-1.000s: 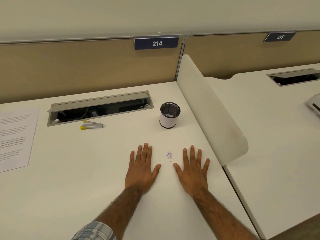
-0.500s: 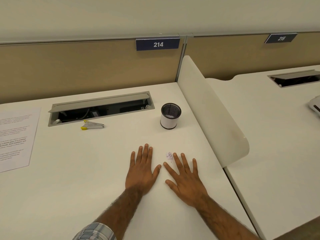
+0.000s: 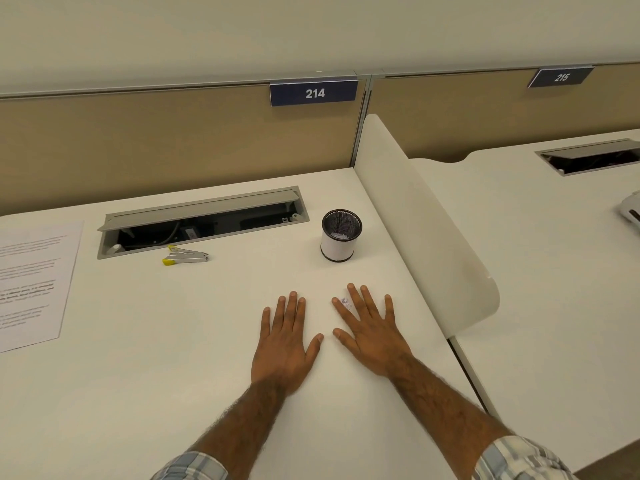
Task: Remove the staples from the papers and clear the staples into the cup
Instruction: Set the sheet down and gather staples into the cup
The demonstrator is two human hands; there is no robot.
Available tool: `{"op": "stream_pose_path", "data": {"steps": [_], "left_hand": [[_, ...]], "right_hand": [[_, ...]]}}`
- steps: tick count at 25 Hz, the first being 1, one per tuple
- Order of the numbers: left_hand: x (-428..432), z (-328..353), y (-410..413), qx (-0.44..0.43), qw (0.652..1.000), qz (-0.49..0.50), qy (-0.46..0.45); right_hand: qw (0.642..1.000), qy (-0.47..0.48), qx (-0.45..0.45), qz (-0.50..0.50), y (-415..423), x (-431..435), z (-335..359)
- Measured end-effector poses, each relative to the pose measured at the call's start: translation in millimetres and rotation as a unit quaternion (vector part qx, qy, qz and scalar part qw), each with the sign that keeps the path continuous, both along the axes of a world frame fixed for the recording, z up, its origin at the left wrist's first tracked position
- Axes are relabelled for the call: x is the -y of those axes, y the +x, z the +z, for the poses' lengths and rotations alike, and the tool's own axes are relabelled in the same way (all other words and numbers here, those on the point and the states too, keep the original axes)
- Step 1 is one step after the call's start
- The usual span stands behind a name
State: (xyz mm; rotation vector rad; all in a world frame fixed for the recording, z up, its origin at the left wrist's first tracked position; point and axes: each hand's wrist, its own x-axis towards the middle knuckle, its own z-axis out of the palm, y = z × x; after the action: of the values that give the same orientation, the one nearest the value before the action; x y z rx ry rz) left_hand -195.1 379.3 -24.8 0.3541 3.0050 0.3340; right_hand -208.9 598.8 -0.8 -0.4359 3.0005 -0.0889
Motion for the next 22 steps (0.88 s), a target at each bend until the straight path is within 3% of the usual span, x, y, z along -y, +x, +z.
{"op": "stream_pose_path", "data": {"steps": [4,6,10,13,17,21,22], "left_hand": [[0.2,-0.3,0.2,-0.001,1.000,0.000,-0.002],[0.2,-0.5,1.0,0.001,1.000,-0.002,-0.004],[0.5,-1.3,0.3,-0.006,1.000,0.002,0.001],[0.3,-2.0,0.8,-0.003,1.000,-0.001,-0.001],[0.6,0.6,1.1,-0.004,1.000,-0.001,-0.002],[0.2,-1.3,0.4,-0.007,1.000,0.003,0.003],[0.3,-1.8,0.4,-0.007,1.000,0.003,0.005]], "right_hand": [[0.983,-0.137,-0.088,-0.087,-14.8,-1.7,5.4],[0.977,-0.177,-0.073,-0.090,-26.2,-1.4,7.7],[0.993,-0.107,0.031,0.048,-40.2,10.3,20.6],[0.994,-0.045,0.010,0.098,-41.4,12.5,28.6],[0.991,-0.040,-0.016,0.123,-27.3,4.0,20.1],[0.969,-0.238,0.004,-0.060,-32.6,-13.5,14.7],[0.965,-0.245,0.017,-0.094,-35.9,-17.1,16.9]]}}
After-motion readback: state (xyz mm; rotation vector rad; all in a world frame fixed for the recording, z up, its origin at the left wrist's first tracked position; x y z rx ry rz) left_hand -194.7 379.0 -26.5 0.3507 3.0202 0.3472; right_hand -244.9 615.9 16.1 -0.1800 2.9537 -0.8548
